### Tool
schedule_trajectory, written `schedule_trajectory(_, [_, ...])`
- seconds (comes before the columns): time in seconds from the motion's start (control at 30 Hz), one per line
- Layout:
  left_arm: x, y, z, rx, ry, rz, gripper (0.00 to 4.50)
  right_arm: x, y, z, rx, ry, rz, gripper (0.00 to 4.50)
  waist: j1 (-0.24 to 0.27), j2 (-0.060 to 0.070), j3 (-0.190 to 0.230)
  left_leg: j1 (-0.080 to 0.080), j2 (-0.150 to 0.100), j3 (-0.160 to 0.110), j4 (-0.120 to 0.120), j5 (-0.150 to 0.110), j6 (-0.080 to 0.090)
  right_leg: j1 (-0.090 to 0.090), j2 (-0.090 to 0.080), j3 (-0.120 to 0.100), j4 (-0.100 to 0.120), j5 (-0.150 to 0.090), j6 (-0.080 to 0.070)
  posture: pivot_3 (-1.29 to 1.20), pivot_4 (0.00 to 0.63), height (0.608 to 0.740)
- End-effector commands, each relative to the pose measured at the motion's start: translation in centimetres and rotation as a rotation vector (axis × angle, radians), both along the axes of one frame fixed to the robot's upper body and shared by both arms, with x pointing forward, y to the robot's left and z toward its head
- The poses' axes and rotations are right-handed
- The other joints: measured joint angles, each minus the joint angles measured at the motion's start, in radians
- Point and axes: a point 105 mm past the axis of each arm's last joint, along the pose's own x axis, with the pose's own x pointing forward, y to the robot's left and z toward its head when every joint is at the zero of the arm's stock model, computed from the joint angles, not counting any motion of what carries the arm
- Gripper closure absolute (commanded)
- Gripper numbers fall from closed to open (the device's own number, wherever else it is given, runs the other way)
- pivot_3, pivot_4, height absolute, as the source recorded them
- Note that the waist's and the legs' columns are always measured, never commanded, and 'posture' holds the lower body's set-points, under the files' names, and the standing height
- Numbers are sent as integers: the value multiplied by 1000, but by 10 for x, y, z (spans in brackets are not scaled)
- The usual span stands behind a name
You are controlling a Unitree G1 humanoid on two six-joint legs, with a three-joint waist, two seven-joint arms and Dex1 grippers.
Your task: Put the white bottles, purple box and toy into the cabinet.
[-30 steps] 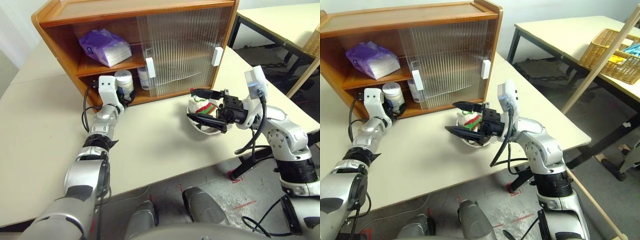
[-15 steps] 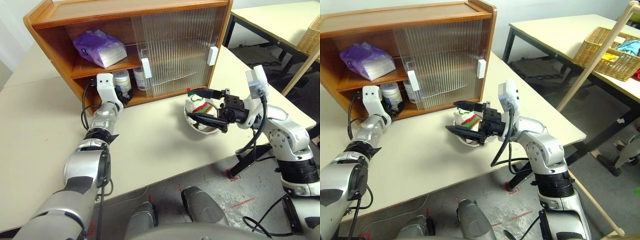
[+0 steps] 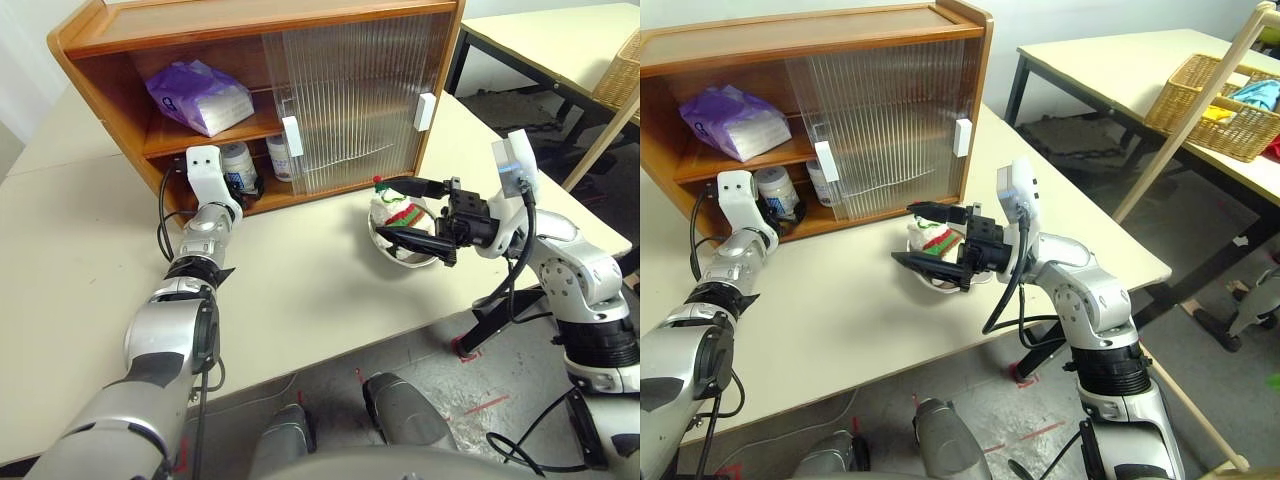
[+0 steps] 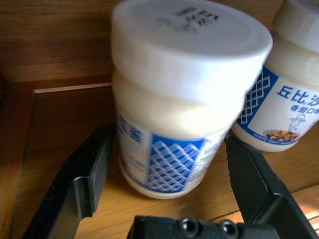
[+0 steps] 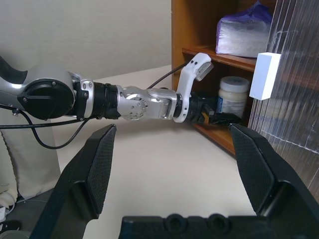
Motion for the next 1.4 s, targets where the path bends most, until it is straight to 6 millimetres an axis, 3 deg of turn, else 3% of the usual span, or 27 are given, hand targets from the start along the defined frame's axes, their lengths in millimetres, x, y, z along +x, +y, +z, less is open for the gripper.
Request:
schedule_trajectory(0.03, [-3,6,-3,3,7,11,31,0,0,4,4,-11,2,0,0,0,0,0,0,0,0,0,0,0,0,0,0,0,0,-342,50,740])
schedule_trajectory(0.37, [-20,-3,-18,2,-12,-72,31,-1,-2,3,3,-11,-5,0,-6,0,0,0,-1,1,0,0,0,0,0,0,0,0,1,-345,51,740])
schedule_trajectory(0.57, [-59,-9,-17,-4,-63,-160,31,5,-15,4,-3,-16,-46,0,-13,-1,0,0,-3,5,0,-1,-1,1,1,-1,0,-1,1,-331,52,740])
schedule_trajectory(0.7, [-78,-17,-5,8,-95,-219,31,7,-15,4,-5,-15,-42,0,-9,-1,-1,0,-3,4,0,-1,-3,2,1,-2,0,-1,0,-316,54,740])
schedule_trajectory(0.8, [-86,-38,11,-17,-158,-315,619,9,-14,3,-2,-14,-40,0,0,-1,-1,0,-2,0,0,-3,-6,2,1,-1,0,-1,0,-306,56,740])
schedule_trajectory(1.0, [-90,-101,39,-64,-257,-587,2786,12,-15,3,-4,-14,-40,0,21,-1,-1,1,1,-5,0,-8,-16,2,-7,1,0,-1,0,-296,61,740])
schedule_trajectory(1.13, [-93,-141,45,-71,-270,-789,4251,12,-15,2,-5,-16,-41,0,33,0,-1,0,1,-6,0,-8,-16,1,-14,4,0,-1,-1,-304,61,740])
schedule_trajectory(1.17, [-90,-147,47,-74,-276,-806,4459,11,-16,2,-4,-17,-43,0,36,0,-1,0,1,-6,-1,-9,-16,1,-15,4,0,-1,-1,-313,60,740])
schedule_trajectory(1.4, [-65,-157,64,-54,-332,-762,4459,10,-17,1,-3,-17,-54,0,39,0,-1,0,3,-5,-3,-7,-12,-1,-14,2,0,-1,0,-328,56,740])
